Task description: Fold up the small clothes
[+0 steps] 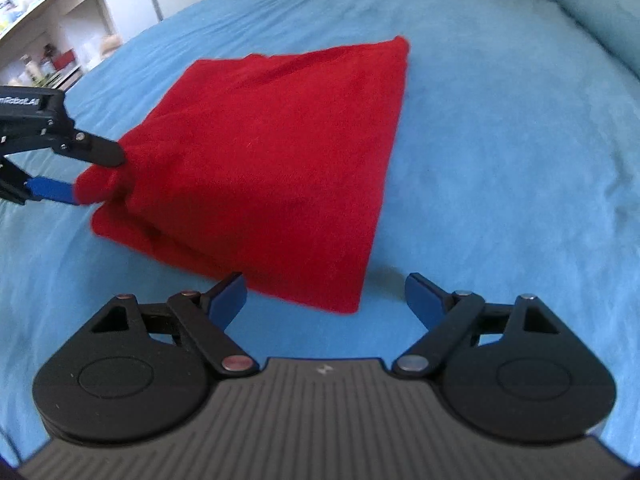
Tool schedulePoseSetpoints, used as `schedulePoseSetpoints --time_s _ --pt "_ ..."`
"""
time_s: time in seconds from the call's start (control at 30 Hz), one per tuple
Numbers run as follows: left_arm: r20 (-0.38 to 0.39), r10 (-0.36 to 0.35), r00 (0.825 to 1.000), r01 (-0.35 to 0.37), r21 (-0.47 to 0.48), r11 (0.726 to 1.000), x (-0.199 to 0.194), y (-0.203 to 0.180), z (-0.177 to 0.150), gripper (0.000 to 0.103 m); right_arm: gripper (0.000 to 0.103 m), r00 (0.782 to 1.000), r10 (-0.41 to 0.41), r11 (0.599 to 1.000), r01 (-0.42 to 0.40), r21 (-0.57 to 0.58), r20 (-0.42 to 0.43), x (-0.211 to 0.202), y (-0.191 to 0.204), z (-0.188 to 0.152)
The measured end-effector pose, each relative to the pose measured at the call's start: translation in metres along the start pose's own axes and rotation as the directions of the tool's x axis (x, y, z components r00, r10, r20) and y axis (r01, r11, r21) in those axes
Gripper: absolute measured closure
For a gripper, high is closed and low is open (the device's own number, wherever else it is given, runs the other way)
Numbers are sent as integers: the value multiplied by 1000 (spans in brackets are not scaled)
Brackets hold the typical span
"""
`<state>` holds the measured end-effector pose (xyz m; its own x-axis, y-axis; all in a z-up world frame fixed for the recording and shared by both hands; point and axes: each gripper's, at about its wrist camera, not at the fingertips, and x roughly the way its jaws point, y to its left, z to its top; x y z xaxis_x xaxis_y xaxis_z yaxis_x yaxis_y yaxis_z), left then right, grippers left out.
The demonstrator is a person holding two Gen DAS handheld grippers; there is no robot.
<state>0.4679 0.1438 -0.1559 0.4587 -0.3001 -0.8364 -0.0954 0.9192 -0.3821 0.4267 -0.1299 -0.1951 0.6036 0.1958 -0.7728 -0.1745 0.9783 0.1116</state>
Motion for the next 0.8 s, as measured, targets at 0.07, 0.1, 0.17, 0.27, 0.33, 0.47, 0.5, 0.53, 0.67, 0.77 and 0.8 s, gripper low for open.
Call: schedulePoseSetpoints --time_s 0.07,0.1,0.17,0.27,0.33,0.47,0.5,0.53,0.67,0.77,0.8 --pt "2 -19 1000 19 -16 1000 2 0 3 13 3 999 -36 999 36 -2 11 2 1 1" --pt "4 -27 1000 27 -21 999 0 0 4 13 6 998 -58 998 58 -10 15 3 1 0" --pt "3 -32 999 32 -20 999 3 -1 7 13 6 993 -119 993 119 -10 20 5 1 -1" --pt "-1 -36 999 36 -10 999 2 -1 8 13 6 995 -97 995 98 -26 11 5 2 -6" --pt "-6 -31 999 31 -5 999 5 -1 8 13 6 997 -79 994 80 -69 6 5 10 -9" --pt "-11 -25 1000 25 -6 1000 5 1 6 13 6 997 -74 992 75 -103 14 11 22 -11" --pt "-12 -25 1000 25 -6 1000 6 1 6 13 6 997 -77 992 79 -101 21 12 23 -11" --pt "-12 -24 1000 24 -5 1000 5 2 6 13 6 996 -88 991 91 -102 28 14 25 -10" --pt "-15 -19 1000 19 3 1000 7 1 6 13 10 989 -134 988 138 -69 67 11 23 -8" --pt "-17 -20 1000 20 7 1000 8 1 6 13 11 983 -143 989 147 -28 111 1 19 -6" --pt "-17 -20 1000 20 6 1000 9 1 6 13 11 981 -157 987 160 -24 115 -1 18 -6"
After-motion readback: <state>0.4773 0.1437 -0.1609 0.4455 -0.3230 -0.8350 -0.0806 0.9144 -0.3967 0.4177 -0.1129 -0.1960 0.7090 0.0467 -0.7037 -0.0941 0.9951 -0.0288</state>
